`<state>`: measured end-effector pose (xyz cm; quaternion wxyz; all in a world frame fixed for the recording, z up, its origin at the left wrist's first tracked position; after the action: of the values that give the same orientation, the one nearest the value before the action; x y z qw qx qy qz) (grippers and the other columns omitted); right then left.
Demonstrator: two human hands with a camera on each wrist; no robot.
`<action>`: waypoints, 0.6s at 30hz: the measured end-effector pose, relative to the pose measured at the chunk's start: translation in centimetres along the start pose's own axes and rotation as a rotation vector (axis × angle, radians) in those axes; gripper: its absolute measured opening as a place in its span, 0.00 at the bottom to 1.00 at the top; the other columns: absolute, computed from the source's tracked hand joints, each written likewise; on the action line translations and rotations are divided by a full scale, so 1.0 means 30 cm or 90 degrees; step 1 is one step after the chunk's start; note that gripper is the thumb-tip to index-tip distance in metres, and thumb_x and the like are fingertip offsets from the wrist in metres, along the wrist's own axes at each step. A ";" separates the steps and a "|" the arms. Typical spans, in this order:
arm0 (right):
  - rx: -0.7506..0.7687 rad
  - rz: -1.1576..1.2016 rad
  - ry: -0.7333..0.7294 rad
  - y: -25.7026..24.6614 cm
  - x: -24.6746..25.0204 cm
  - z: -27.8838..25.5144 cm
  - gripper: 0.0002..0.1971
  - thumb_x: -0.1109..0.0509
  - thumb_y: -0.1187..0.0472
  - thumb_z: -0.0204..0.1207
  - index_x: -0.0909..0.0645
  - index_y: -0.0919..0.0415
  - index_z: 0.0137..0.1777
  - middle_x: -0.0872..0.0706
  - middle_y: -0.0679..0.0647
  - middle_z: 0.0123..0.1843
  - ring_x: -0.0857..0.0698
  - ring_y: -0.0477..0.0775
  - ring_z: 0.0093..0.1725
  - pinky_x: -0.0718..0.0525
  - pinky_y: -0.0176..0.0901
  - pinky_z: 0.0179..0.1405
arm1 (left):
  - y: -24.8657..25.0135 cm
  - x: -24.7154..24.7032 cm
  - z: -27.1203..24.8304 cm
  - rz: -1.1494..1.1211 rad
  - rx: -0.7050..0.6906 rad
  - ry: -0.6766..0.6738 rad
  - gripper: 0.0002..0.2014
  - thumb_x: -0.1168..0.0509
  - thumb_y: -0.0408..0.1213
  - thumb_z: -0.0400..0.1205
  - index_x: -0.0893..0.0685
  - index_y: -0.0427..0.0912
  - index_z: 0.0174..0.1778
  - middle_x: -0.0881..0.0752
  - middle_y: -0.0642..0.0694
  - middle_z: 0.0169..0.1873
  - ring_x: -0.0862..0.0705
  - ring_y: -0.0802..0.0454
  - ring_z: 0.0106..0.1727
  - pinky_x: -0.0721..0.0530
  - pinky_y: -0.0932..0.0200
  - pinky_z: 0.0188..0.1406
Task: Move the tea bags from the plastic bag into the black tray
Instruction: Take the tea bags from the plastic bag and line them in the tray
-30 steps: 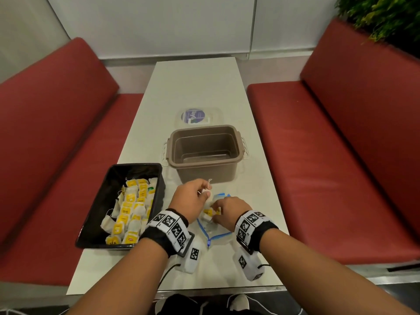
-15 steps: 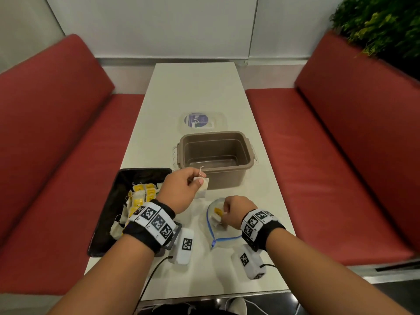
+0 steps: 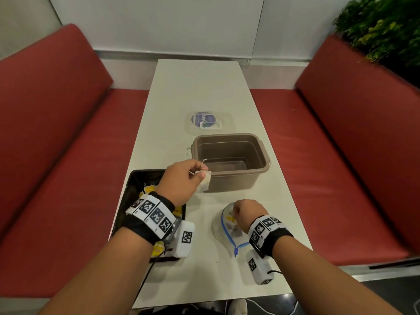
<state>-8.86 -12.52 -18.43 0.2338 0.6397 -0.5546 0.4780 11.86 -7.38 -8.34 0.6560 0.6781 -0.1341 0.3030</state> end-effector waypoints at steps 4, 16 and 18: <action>0.005 0.003 -0.027 -0.006 -0.001 -0.003 0.08 0.35 0.61 0.76 0.18 0.52 0.52 0.13 0.54 0.52 0.15 0.59 0.52 0.19 0.43 0.47 | -0.012 0.060 0.016 -0.010 -0.003 0.018 0.05 0.31 0.39 0.82 0.11 0.55 0.49 0.11 0.55 0.41 0.14 0.55 0.40 0.13 0.55 0.47; -0.101 -0.090 -0.104 -0.052 -0.059 -0.026 0.11 0.34 0.53 0.75 0.12 0.50 0.53 0.10 0.49 0.48 0.11 0.55 0.50 0.14 0.46 0.56 | -0.049 0.136 0.023 -0.015 -0.017 -0.001 0.05 0.31 0.38 0.83 0.11 0.52 0.50 0.11 0.54 0.41 0.15 0.55 0.38 0.15 0.57 0.43; -0.093 -0.095 -0.072 -0.059 -0.058 -0.047 0.10 0.35 0.54 0.76 0.14 0.50 0.52 0.13 0.48 0.44 0.13 0.56 0.49 0.14 0.46 0.54 | -0.062 0.156 0.022 -0.012 -0.016 0.001 0.05 0.31 0.38 0.83 0.11 0.52 0.50 0.11 0.54 0.41 0.15 0.55 0.37 0.16 0.59 0.43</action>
<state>-7.57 -10.03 -18.93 0.2831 0.6863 -0.5511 0.3811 16.73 -6.84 -7.07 0.6675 0.6705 -0.1311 0.2961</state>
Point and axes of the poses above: each hand's wrist, its own z-axis towards the middle knuckle, its own x-axis out of the back of the hand, y = z × x, the point moved 4 cm from there along z, towards the middle knuckle
